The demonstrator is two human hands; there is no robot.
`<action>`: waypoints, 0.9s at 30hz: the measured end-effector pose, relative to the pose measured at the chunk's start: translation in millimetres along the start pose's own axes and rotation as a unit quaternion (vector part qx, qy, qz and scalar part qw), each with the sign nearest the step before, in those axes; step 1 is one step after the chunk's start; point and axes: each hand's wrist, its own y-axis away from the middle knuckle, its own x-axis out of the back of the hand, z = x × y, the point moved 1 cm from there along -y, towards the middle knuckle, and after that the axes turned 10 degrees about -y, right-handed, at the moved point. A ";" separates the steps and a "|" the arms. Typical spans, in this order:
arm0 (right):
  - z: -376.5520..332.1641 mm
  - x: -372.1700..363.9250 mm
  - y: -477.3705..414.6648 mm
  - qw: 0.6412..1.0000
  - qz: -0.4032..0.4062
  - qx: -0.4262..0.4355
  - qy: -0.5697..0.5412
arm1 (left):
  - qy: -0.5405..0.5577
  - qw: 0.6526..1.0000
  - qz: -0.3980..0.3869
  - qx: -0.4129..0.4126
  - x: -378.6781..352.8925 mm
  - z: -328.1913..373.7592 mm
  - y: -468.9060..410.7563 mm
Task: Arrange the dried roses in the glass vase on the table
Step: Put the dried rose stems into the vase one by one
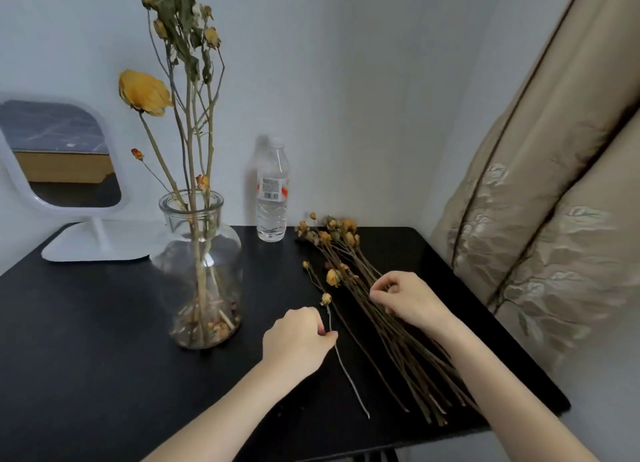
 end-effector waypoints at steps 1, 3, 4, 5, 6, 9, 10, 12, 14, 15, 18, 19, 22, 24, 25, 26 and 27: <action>5.7 0.5 1.1 1.000 -0.002 -0.003 0.027 | -0.012 1.000 -0.001 0.007 -3.3 3.6 -3.5; 12.6 -2.0 1.8 0.998 -0.004 -0.006 0.058 | -0.032 0.999 -0.003 0.015 -8.6 9.4 -9.0; 14.2 -4.1 1.5 0.998 -0.005 -0.006 0.068 | -0.040 0.999 -0.004 0.019 -10.6 11.8 -11.3; 14.5 -6.8 1.0 0.997 -0.007 -0.006 0.077 | -0.046 0.999 -0.004 0.024 -12.3 13.4 -13.4; 14.0 -9.8 0.1 0.996 -0.008 -0.004 0.090 | -0.051 0.998 -0.005 0.029 -13.6 14.6 -15.2; 8.6 -19.1 -4.1 0.988 -0.003 0.002 0.155 | -0.067 0.997 -0.006 0.046 -15.1 14.9 -18.7; 6.9 -21.8 -5.3 0.984 0.002 0.003 0.177 | -0.073 0.996 -0.006 0.051 -15.1 14.4 -19.3; 4.1 -26.3 -8.1 0.977 0.009 0.007 0.212 | -0.082 0.995 -0.010 0.059 -14.2 13.3 -20.0; 2.4 -29.1 -9.8 0.971 0.011 0.008 0.237 | -0.091 0.993 -0.019 0.066 -12.1 13.1 -20.9; 1.6 -30.1 -10.3 0.969 0.012 0.008 0.246 | -0.100 0.992 -0.026 0.067 -10.6 13.1 -21.5; -0.8 -31.3 -10.0 0.967 0.021 0.010 0.256 | -0.142 0.987 -0.043 0.061 -5.5 13.1 -23.1; -1.6 -31.0 -9.4 0.968 0.024 0.010 0.251 | -0.155 0.985 -0.048 0.059 -4.1 12.9 -23.4; -2.5 -27.8 -7.6 0.972 0.035 0.008 0.234 | -0.177 0.981 -0.060 0.052 -2.1 11.0 -24.1; -3.0 -24.5 -7.5 0.975 0.042 0.009 0.220 | -0.176 0.981 -0.065 0.052 -1.8 8.2 -24.3; -3.2 -22.7 -7.8 0.978 0.042 0.006 0.206 | -0.170 0.982 -0.065 0.053 -1.6 6.4 -24.3; -3.0 -20.8 -8.4 0.982 0.039 0.001 0.185 | -0.161 0.983 -0.064 0.055 -1.5 4.7 -24.2; -2.8 -18.9 -9.3 0.987 0.036 -0.005 0.158 | -0.151 0.985 -0.062 0.057 -0.9 3.1 -24.2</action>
